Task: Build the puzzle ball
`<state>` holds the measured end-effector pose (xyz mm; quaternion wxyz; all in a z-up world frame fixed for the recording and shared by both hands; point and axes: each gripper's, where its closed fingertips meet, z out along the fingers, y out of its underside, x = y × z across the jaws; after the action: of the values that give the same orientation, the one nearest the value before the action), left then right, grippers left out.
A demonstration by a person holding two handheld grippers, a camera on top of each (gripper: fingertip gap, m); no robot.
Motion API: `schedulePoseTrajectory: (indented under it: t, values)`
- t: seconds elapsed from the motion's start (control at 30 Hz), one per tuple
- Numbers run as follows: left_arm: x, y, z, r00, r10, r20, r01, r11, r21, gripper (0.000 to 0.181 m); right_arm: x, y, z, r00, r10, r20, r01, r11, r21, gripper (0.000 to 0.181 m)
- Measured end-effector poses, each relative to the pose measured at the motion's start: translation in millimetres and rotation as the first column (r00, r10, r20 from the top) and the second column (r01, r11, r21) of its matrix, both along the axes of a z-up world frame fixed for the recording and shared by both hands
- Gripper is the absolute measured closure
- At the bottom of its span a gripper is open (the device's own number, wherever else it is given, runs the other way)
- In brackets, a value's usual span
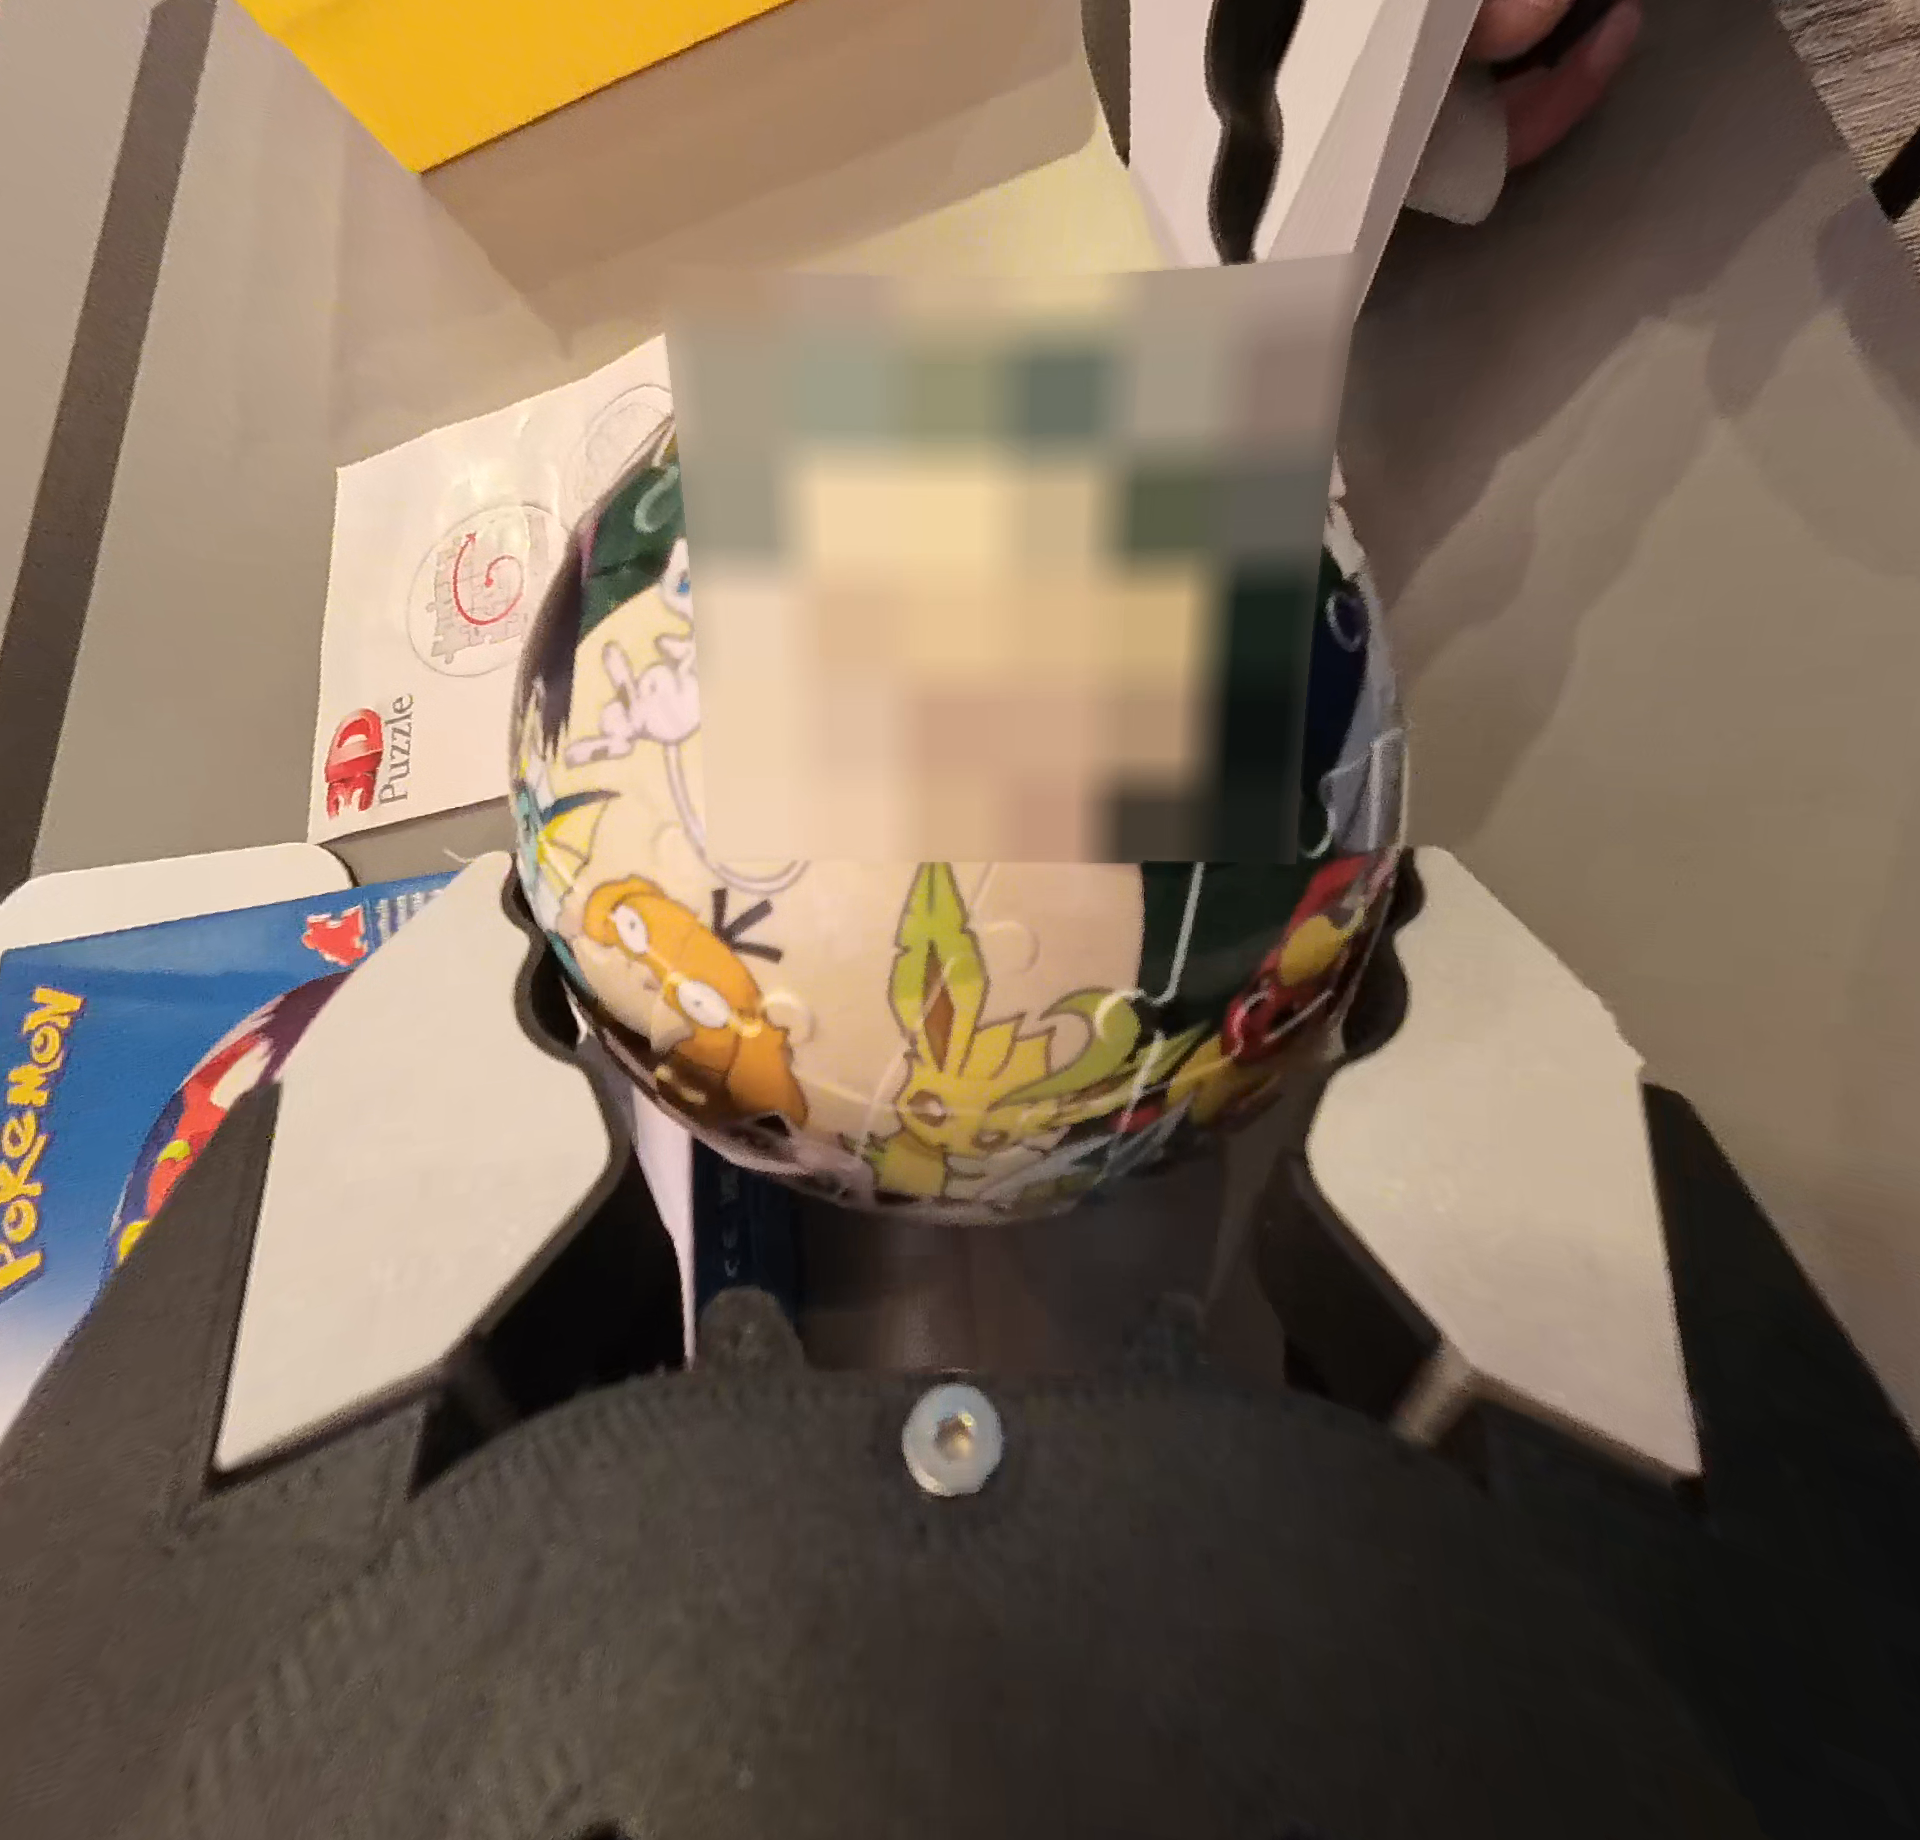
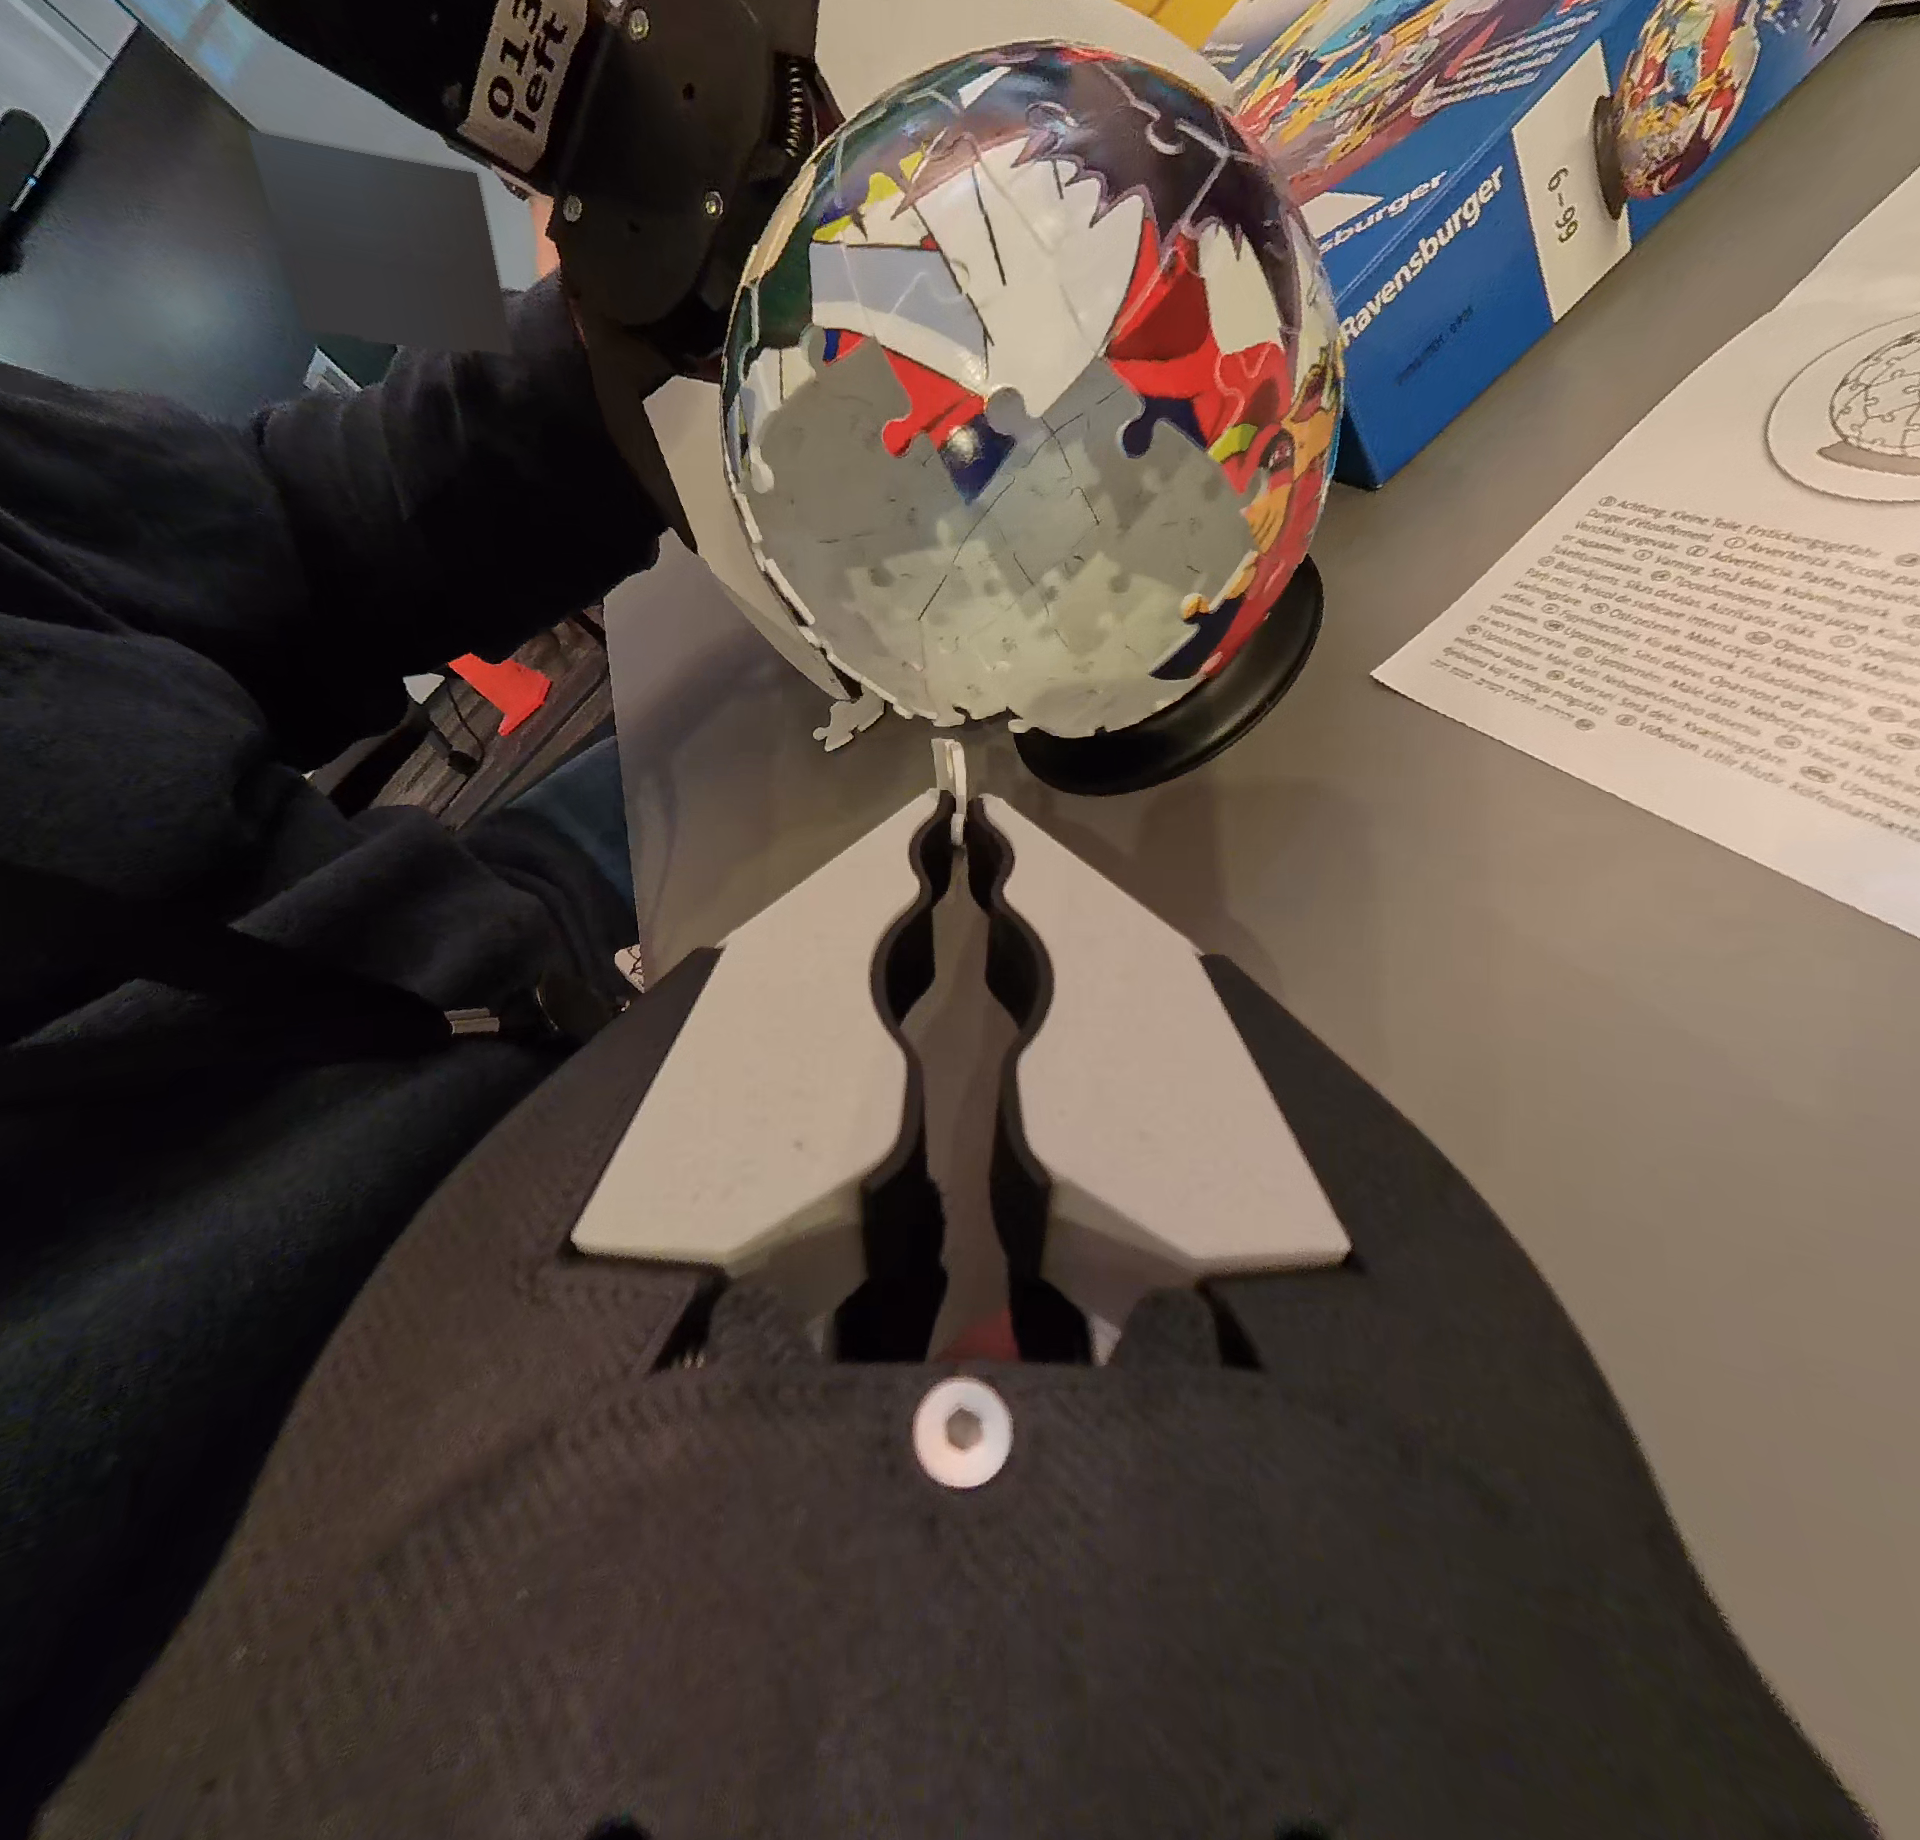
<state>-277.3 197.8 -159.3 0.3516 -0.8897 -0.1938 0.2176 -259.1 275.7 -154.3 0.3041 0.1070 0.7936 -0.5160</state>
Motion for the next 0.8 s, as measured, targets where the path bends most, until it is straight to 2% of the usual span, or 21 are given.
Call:
schedulePoseTrajectory:
  t: [0.3,0.8]
  values:
    - [1.1,-0.5,3.7,0.998,0.005,-0.067,-0.010,0.998,-0.070,0.042,-1.5,-2.0,-1.7,1.000,-0.007,0.004,0.007,1.000,0.013,0.181]
    - [-2.1,-4.3,3.2,0.996,0.043,-0.084,-0.046,0.998,-0.032,0.042,1.1,-1.4,-3.0,1.000,0.004,-0.013,-0.004,1.000,0.017,0.181]
